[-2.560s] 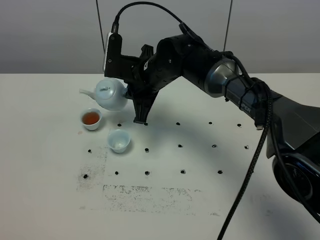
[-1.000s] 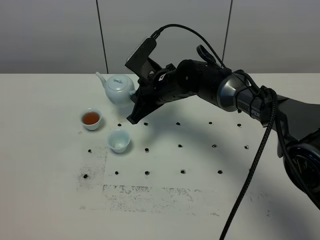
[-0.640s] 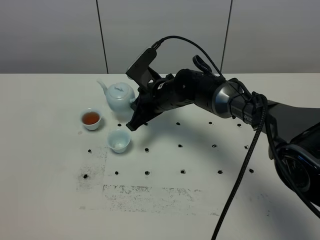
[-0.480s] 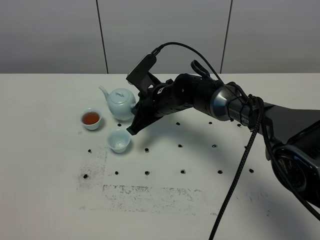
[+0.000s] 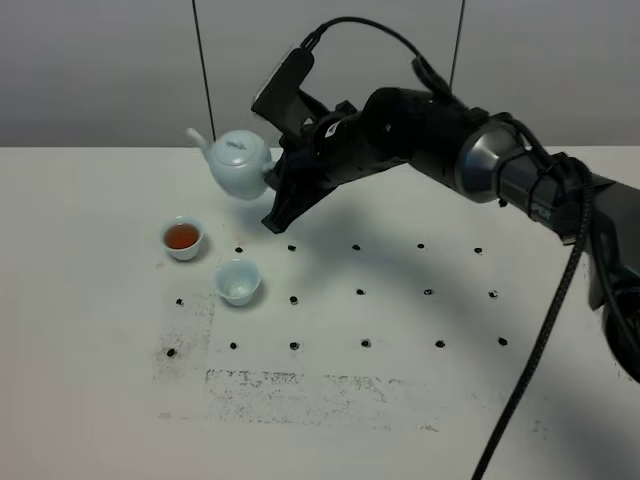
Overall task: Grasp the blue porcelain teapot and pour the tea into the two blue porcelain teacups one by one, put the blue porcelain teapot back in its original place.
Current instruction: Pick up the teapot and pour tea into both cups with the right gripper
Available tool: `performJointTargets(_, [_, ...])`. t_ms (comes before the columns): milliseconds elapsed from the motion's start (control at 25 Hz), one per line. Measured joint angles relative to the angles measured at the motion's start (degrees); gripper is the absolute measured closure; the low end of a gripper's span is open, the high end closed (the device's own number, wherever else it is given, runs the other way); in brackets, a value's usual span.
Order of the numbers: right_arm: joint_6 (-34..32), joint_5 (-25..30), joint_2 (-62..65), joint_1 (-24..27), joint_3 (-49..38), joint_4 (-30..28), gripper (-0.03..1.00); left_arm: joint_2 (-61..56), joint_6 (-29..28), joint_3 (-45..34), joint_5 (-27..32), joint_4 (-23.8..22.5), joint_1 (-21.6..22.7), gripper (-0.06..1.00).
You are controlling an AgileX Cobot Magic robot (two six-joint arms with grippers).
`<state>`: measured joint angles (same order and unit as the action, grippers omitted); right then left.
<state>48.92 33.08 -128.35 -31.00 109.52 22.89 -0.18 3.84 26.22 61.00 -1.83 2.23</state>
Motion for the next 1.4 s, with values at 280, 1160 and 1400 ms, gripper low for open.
performJointTargets(280, [12.12,7.24,7.25,3.24,-3.34,-0.59,0.94,0.00,0.00,0.00,0.00,0.00,0.00,0.43])
performJointTargets(1160, [25.29,-0.90,13.35,-0.11,-21.82,-7.78,0.94,0.00,0.00,0.00,0.00,0.00,0.00,0.43])
performJointTargets(1400, [21.80,-3.00,11.67,-1.44,-21.82,-13.41,0.94,0.00,0.00,0.00,0.05,0.00,0.00,0.43])
